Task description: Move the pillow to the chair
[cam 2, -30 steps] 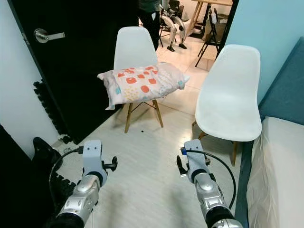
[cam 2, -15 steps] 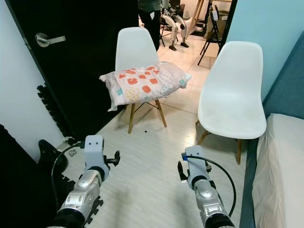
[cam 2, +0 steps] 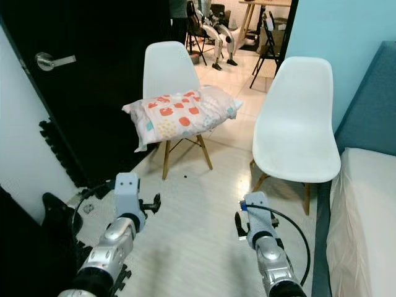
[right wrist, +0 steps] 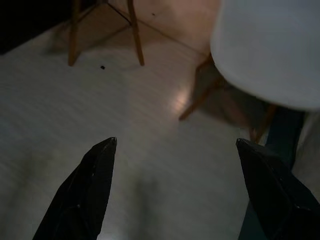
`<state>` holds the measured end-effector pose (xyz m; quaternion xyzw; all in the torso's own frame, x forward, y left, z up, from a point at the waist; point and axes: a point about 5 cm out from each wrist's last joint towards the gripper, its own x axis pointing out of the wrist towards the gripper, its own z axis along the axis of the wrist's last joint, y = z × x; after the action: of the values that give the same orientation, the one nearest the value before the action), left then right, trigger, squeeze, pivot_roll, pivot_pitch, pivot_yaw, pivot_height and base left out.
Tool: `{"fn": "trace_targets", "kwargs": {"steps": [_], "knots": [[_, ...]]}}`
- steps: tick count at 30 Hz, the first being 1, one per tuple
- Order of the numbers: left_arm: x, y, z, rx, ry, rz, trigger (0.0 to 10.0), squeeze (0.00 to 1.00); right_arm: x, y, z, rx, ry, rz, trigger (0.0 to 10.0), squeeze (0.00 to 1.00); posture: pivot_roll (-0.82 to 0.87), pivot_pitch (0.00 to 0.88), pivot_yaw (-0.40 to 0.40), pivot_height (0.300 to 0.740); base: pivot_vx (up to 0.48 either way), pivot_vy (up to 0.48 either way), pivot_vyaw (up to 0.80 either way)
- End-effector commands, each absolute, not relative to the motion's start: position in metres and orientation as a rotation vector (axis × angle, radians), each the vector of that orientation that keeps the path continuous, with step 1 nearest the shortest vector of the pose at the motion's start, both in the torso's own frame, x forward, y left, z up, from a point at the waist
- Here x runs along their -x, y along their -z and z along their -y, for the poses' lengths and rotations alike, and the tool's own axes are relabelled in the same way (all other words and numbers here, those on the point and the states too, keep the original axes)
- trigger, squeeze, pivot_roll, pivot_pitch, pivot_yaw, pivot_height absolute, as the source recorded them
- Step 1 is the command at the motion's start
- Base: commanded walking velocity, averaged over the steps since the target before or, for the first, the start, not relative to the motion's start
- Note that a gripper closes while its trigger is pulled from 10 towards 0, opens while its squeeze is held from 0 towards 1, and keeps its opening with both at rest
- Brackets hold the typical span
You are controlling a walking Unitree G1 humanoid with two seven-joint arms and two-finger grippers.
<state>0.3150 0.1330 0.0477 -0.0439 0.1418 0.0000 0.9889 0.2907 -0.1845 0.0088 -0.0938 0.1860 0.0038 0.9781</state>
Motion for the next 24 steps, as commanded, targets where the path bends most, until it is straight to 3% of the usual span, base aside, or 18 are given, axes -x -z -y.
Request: {"fn": "trace_targets", "kwargs": {"steps": [1, 12, 24], "knots": [[-0.313, -0.044, -0.142, 0.073, -0.021, -0.298, 10.0, 0.00, -0.291, -0.007, 0.175, 0.169, -0.025, -0.377, 10.0, 0.00, -0.03, 0.036, 0.016, 0.740, 0.289, 0.000, 0.00], [-0.314, -0.045, -0.142, 0.062, -0.013, -0.295, 10.0, 0.00, -0.290, -0.007, 0.178, 0.142, 0.002, -0.375, 10.0, 0.00, -0.03, 0.030, 0.024, 0.740, 0.273, 0.000, 0.00], [-0.316, -0.046, -0.143, 0.055, -0.009, -0.296, 10.0, 0.00, -0.284, -0.003, 0.187, 0.130, 0.049, -0.389, 10.0, 0.00, -0.04, 0.033, 0.034, 0.740, 0.265, 0.000, -0.78]]}}
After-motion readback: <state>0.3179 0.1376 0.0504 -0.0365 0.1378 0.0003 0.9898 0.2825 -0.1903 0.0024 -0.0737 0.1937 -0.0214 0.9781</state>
